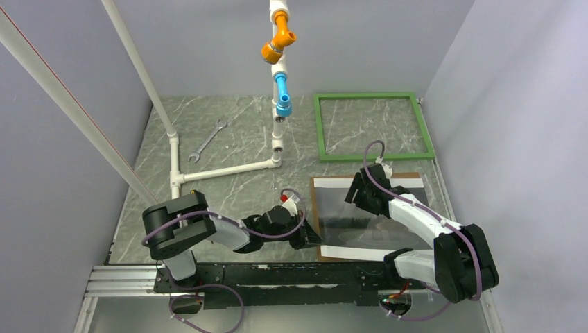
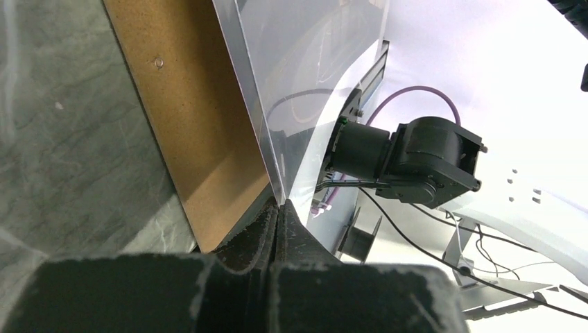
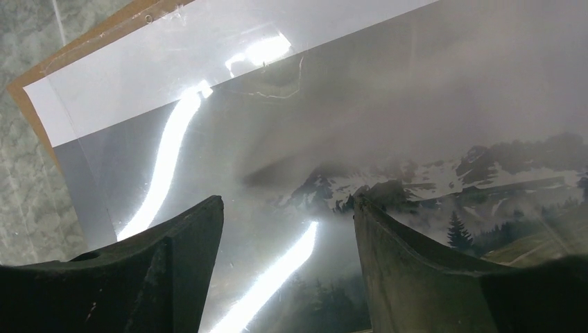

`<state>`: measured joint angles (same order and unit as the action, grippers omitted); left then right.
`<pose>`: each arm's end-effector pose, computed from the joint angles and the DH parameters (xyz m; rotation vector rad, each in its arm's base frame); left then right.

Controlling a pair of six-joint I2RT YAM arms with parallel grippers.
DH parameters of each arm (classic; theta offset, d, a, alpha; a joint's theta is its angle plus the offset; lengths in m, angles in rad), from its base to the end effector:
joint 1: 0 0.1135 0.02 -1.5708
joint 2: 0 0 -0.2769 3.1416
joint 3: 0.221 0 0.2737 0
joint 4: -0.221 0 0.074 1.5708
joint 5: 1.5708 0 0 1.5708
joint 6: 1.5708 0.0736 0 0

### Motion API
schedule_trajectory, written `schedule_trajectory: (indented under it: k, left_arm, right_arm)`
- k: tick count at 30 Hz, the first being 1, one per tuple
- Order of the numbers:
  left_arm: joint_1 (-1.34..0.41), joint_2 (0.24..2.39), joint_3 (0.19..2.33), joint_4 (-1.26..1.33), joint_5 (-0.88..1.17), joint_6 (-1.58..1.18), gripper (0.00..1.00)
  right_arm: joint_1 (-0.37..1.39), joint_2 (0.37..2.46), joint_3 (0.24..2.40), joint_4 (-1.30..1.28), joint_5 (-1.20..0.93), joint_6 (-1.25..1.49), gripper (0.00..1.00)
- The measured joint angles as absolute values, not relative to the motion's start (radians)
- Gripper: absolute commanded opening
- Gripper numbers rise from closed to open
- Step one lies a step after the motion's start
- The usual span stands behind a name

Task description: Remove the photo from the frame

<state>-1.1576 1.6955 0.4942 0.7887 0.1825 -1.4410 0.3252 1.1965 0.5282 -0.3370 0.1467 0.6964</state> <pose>0.1247 -0.3176 0.1022 -0.2053 2.4999 -1.6387 0.2348 0.0678 0.1289 0.5285 2.5173 0.2004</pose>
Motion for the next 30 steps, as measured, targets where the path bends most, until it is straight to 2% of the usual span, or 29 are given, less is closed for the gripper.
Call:
schedule_trajectory:
  k: [6,11,16,30]
  left_arm:
    - [-1.158,1.645,0.487,0.711,0.159,-1.407,0.00]
    - [-1.160,1.573,0.487,0.624,0.141,-1.361,0.00]
    - [-1.168,1.515,0.493,0.553,0.121,-1.321,0.00]
    - [-1.171,1.429,0.532,0.326,0.079,-1.255,0.00]
  right_arm:
    - [0.325,1.187,0.528,-0.334,0.136,0.687,0.84]
    - [0.325,1.134,0.525,-0.336,0.105,0.667,0.88]
    - [0.325,1.077,0.520,-0.336,0.076,0.649,0.89]
    - [0.359,1.081,0.520,-0.334,0.031,0.615,0.91]
